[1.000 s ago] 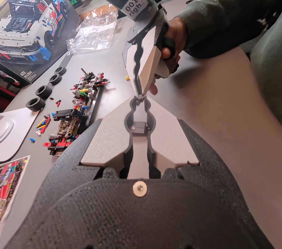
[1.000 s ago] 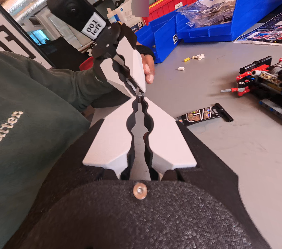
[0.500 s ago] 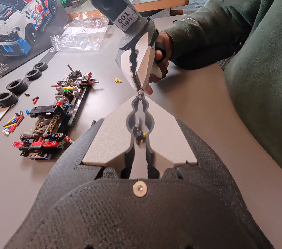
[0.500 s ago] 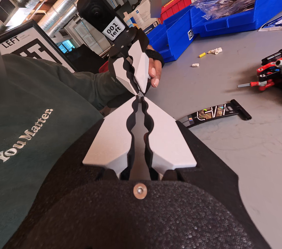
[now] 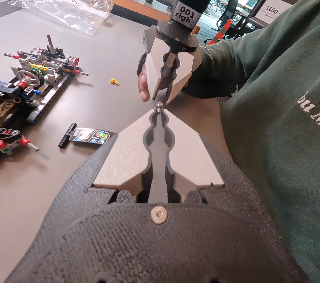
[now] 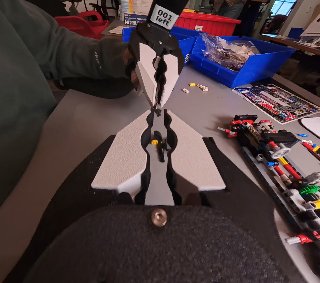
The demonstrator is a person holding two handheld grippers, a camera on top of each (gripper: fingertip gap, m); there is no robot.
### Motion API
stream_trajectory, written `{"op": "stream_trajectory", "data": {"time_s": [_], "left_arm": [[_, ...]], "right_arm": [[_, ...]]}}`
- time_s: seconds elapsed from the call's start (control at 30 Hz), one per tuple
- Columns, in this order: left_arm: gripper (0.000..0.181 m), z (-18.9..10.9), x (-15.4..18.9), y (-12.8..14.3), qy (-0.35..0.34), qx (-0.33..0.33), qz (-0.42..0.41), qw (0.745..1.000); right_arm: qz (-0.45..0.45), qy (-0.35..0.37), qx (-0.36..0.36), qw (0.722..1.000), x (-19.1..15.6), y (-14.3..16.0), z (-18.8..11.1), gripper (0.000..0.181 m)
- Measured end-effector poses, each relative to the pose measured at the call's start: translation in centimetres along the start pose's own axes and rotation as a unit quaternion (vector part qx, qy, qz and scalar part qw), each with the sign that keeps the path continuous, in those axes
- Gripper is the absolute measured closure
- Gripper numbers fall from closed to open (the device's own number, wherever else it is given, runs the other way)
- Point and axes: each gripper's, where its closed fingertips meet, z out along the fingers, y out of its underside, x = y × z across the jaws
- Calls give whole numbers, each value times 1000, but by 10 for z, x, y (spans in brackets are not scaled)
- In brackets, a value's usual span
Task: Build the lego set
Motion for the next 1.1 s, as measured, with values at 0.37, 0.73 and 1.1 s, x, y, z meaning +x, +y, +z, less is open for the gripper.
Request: {"op": "stream_trajectory", "data": {"time_s": [0.37,0.73,1.1], "left_arm": [[179,1,4,1,6,-1,21,1000],[159,-9,-30,66,-81,-176,91,977],[164,13,-35,80,-114,-209,164,957]], "right_arm": [[47,-35,-5,998,-7,3,0,181],[25,-23,-117,993,-1,45,2,181],[27,-28,-167,985,-5,61,4,181]]}}
